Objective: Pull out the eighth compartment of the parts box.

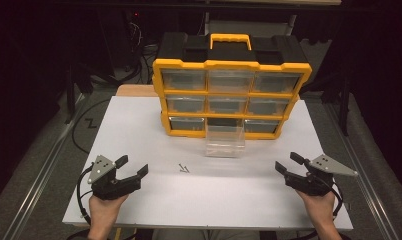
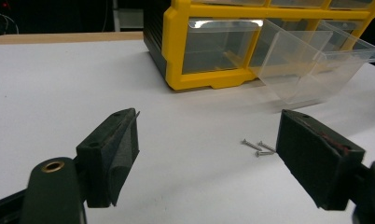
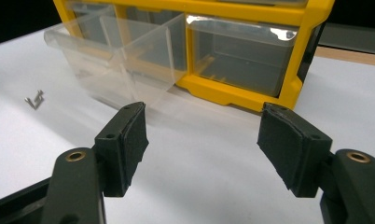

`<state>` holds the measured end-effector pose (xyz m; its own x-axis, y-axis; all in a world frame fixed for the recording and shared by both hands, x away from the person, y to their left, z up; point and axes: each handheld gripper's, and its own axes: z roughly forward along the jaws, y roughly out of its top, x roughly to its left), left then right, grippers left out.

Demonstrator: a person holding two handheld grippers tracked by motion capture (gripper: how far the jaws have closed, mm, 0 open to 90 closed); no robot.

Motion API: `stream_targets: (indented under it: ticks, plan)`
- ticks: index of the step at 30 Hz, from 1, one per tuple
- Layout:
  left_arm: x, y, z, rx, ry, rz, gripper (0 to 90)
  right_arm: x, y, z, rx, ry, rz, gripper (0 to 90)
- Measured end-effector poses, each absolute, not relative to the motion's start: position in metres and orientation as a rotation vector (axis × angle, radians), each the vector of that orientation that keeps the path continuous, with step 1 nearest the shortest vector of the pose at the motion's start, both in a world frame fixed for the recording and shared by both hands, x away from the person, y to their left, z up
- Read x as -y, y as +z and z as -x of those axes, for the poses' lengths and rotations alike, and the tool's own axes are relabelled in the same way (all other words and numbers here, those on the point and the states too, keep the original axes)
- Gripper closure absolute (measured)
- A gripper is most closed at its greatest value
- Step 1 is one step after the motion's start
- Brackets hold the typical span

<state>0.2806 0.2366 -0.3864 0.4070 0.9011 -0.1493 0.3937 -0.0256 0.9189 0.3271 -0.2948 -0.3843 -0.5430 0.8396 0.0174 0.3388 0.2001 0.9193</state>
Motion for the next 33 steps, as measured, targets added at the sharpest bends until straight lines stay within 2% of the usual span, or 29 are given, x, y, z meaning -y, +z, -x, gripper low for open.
stream_targets:
  ticks: [33]
  plan:
    - [-0.233, -0.3895, -0.2858, -1.16, 0.57, -1.643, 21.7, 0.3009, -0.3937, -0.3304, -1.952, 1.337, -1.169, 31.6]
